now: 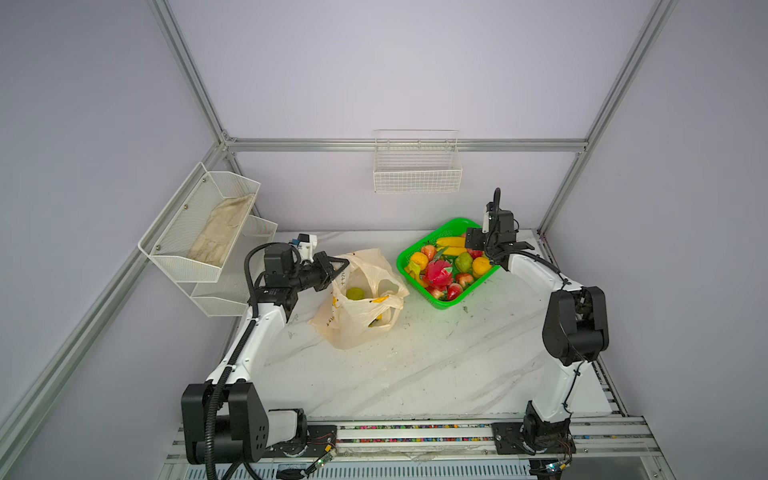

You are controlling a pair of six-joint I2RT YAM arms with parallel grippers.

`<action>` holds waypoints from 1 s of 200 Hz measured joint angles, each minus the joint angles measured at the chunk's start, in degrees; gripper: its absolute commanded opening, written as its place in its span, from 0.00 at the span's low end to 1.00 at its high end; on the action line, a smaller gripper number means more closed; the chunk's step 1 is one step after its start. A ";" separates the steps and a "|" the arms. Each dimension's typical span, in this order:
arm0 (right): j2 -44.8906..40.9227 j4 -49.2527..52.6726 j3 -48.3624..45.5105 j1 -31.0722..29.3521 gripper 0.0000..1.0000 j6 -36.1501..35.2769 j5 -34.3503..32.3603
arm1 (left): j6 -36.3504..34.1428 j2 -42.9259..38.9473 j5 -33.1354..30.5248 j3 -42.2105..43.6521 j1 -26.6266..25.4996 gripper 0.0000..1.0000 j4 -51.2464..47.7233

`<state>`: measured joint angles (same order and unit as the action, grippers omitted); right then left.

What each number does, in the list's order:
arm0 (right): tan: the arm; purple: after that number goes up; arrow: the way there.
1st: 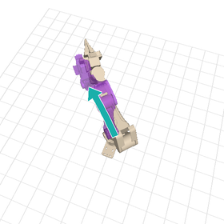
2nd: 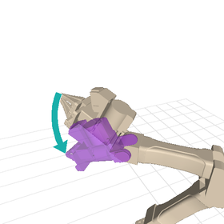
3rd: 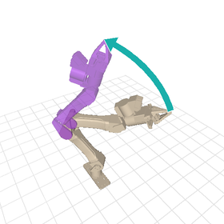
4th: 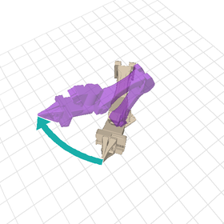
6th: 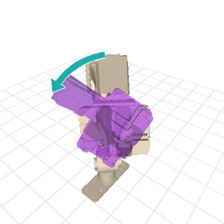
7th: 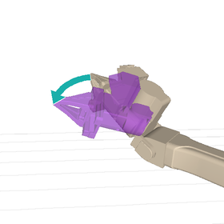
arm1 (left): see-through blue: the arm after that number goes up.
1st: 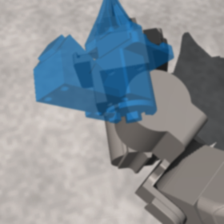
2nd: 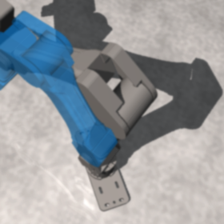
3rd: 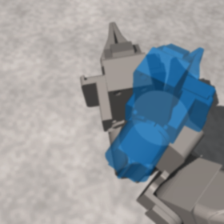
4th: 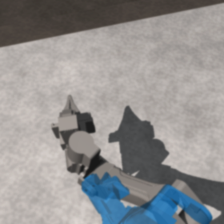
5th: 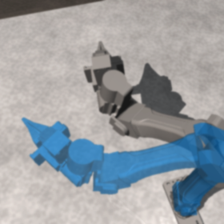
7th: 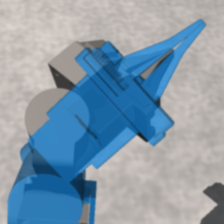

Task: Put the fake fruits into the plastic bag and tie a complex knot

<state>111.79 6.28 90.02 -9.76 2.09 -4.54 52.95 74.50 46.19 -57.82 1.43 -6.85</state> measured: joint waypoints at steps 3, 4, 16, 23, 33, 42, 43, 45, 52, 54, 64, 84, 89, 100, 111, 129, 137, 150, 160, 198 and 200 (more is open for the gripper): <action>0.66 0.22 0.61 0.00 0.87 -0.07 -0.28 | 0.00 0.00 0.00 0.00 0.00 0.00 -0.02; 1.05 0.35 0.92 0.00 0.87 -0.11 -0.37 | 0.00 0.00 0.00 0.00 0.00 0.00 0.00; 3.87 1.68 3.61 0.00 0.87 -0.50 -1.40 | 0.00 0.00 0.00 0.00 0.00 0.00 -0.02; 5.25 2.45 5.03 0.00 0.86 -0.76 -2.03 | 0.00 0.00 0.00 0.00 0.00 0.00 0.00; 7.28 3.34 6.84 0.00 0.86 -1.18 -2.99 | 0.00 0.00 0.00 0.00 0.00 0.00 -0.02; 8.72 3.85 8.00 0.00 0.85 -1.40 -3.78 | 0.00 0.00 0.00 0.00 0.00 0.00 0.00; 8.94 3.87 8.15 0.00 0.85 -1.46 -3.85 | 0.00 0.00 0.00 0.00 0.00 0.00 0.00; 9.14 3.96 8.28 0.00 0.85 -1.55 -3.91 | 0.00 0.00 0.00 0.00 0.00 0.00 0.00; 9.99 4.33 8.79 0.00 0.84 -1.73 -4.39 | 0.00 0.00 0.00 0.00 0.00 0.00 0.00; 10.21 4.48 8.90 0.00 0.84 -1.77 -4.52 | 0.00 0.00 0.00 0.00 0.00 0.00 0.00; 10.99 5.20 9.31 0.00 0.82 -2.14 -4.87 | 0.00 0.00 0.02 0.00 0.00 0.00 0.00; 12.63 6.08 10.80 0.00 0.79 -3.02 -5.11 | 0.00 0.00 0.00 0.00 0.00 0.00 0.00; 12.96 6.19 11.08 0.00 0.78 -3.08 -5.11 | 0.00 0.00 0.02 0.00 0.00 0.00 0.00; 13.60 6.45 11.63 -0.02 0.76 -3.72 -5.16 | 0.02 0.00 0.02 0.00 0.00 0.00 0.00; 13.97 6.49 11.78 -0.07 0.75 -4.04 -5.20 | 0.00 0.00 0.00 0.00 0.00 0.00 0.00; 14.60 6.82 12.31 -0.26 0.71 -4.46 -5.49 | 0.00 0.00 0.00 0.00 0.00 0.00 0.00; 14.97 6.88 12.68 -0.31 0.70 -4.63 -5.66 | 0.00 0.00 0.00 0.00 0.00 0.00 0.00; 15.78 7.17 13.42 -0.50 0.68 -4.98 -5.86 | 0.00 0.00 0.00 0.00 0.00 0.00 0.00; 16.46 7.37 13.99 -0.63 0.67 -5.40 -6.05 | 0.02 0.00 0.00 0.00 0.00 0.00 0.00; 18.32 8.57 16.24 -0.92 0.61 -5.90 -7.13 | 0.00 0.00 0.02 0.00 0.00 0.00 0.00; 18.34 8.59 16.28 -0.92 0.61 -6.01 -7.15 | 0.00 0.00 0.02 0.00 0.00 0.00 0.00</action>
<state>130.13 14.87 106.30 -10.68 -3.92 -11.68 52.95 74.50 46.22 -57.82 1.43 -6.85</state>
